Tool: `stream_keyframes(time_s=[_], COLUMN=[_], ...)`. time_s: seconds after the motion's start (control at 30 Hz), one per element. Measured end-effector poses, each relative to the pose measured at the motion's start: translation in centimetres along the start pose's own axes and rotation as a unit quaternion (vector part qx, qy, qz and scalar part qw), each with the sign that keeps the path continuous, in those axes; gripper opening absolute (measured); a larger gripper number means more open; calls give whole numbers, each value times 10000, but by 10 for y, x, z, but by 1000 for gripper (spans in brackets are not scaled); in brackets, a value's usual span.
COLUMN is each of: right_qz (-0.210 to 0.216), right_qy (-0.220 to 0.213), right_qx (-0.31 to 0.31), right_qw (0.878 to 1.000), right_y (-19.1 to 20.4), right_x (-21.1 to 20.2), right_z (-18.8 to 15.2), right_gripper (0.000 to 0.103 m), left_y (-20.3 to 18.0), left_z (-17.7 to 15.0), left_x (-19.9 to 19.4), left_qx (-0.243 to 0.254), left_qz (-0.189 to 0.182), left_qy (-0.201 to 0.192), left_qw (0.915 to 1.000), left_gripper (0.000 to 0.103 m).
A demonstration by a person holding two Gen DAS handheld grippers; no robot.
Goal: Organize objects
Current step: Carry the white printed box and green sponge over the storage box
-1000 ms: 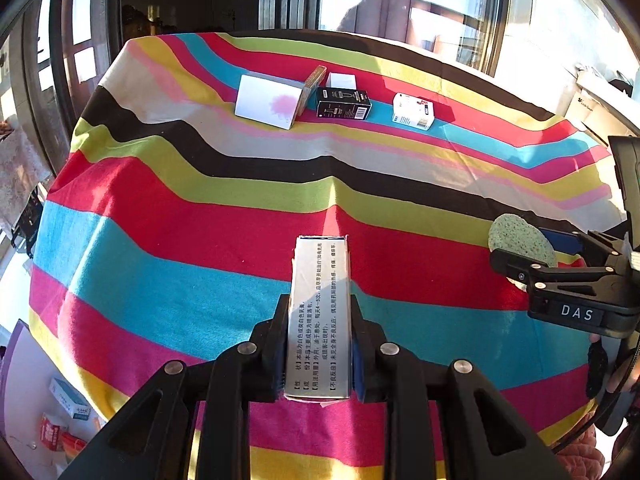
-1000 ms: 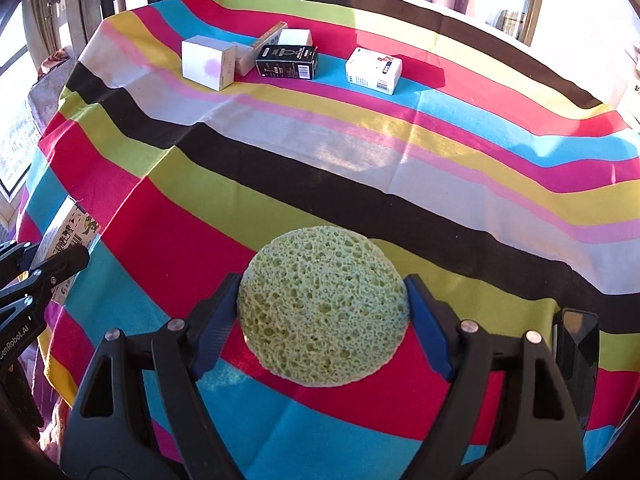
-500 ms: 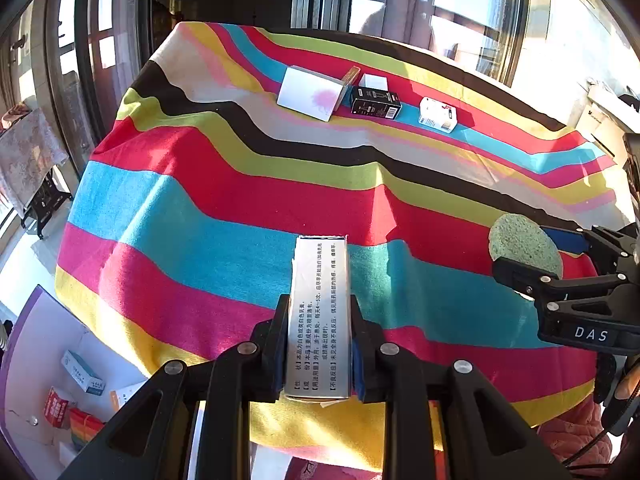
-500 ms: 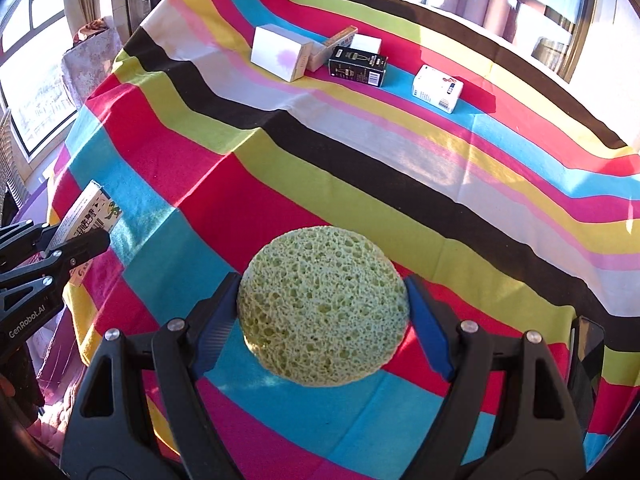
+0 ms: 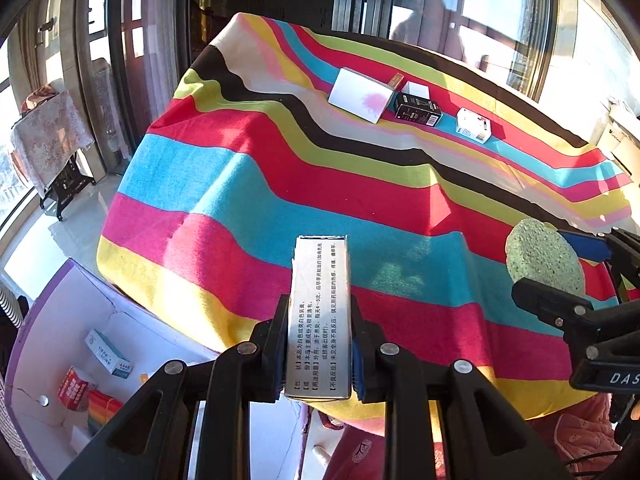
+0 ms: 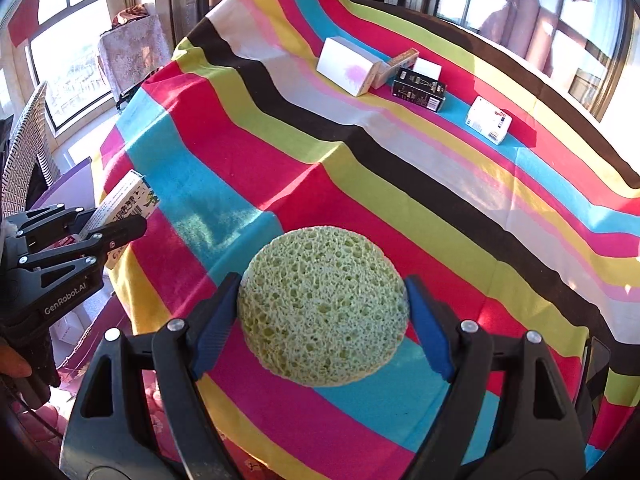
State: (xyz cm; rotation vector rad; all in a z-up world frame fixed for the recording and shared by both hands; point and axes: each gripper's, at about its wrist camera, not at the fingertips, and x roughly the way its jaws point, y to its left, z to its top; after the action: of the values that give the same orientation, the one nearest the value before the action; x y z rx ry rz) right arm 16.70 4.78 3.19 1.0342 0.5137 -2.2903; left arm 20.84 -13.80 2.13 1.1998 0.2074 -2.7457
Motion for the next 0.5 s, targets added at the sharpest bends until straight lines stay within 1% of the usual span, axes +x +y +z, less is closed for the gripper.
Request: stream_keyframes(time_s=[0.13, 0.3, 0.43, 0.5], right_qz=[248, 527, 706, 716], right_qy=[-68, -93, -57, -53], right_qx=[-507, -1099, -1290, -1406], right_qw=[9984, 9925, 9891, 9875], right_y=[39, 81, 101, 109], right_x=[-3, -3, -2, -3], right_z=[4, 4, 4, 4], right_gripper=[83, 83, 83, 83], left_y=[18, 41, 57, 66], left_z=[-7, -18, -26, -31], left_x=[-6, -15, -24, -31], left_qx=[-123, -290, -456, -552], left_qz=[120, 252, 407, 472], left_qy=[4, 26, 43, 49], left_qw=[9999, 9993, 9981, 9973], left_gripper=[26, 26, 26, 26])
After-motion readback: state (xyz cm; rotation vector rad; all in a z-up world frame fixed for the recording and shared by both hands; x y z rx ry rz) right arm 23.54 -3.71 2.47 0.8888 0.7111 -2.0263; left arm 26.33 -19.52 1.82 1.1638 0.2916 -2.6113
